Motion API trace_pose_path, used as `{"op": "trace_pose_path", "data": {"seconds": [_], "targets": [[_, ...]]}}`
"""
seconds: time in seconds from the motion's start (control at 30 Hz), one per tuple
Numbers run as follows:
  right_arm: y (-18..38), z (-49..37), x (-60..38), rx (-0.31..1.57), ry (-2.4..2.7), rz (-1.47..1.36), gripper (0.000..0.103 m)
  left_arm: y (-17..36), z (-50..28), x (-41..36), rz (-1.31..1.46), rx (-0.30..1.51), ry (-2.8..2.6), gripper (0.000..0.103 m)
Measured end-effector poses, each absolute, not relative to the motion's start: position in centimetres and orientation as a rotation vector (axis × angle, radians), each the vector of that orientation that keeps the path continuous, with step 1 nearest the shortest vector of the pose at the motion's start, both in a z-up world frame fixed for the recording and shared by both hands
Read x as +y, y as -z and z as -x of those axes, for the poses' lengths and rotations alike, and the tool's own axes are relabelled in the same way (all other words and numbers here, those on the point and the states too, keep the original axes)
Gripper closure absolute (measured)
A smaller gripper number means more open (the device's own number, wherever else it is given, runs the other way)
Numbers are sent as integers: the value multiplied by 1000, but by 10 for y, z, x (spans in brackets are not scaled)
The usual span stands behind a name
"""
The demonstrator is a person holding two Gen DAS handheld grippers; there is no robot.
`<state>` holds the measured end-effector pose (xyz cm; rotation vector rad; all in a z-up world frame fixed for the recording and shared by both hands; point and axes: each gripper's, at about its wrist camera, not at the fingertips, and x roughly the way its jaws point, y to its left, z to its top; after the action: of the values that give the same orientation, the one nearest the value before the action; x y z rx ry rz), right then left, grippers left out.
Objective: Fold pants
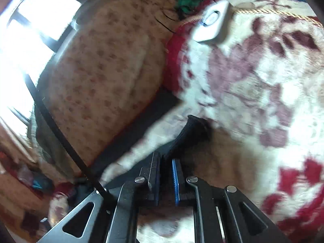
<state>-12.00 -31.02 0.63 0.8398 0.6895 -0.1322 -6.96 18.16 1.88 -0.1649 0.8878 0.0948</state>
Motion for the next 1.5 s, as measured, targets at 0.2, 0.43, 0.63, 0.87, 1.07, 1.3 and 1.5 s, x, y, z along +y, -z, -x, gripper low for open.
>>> {"op": "trace_pose_path", "data": {"seconds": [0.2, 0.43, 0.63, 0.87, 1.07, 1.3, 1.5], "targets": [[4, 134, -330, 787, 287, -914, 86, -25, 70, 187, 180, 920, -61, 57], [-49, 117, -303, 666, 52, -809, 53, -51, 62, 196, 195, 898, -21, 57], [-56, 55, -237, 785, -255, -755, 53, -65, 21, 195, 292, 948, 64, 57], [-29, -15, -219, 836, -295, -902, 53, -70, -42, 182, 393, 991, 119, 57], [0, -52, -235, 916, -188, -977, 52, -52, -94, 177, 493, 1073, 129, 57], [9, -69, -244, 912, -151, -970, 52, -43, -121, 176, 541, 1075, 111, 57], [14, -80, -250, 908, -123, -989, 51, -36, -139, 169, 530, 1094, 97, 57]]}}
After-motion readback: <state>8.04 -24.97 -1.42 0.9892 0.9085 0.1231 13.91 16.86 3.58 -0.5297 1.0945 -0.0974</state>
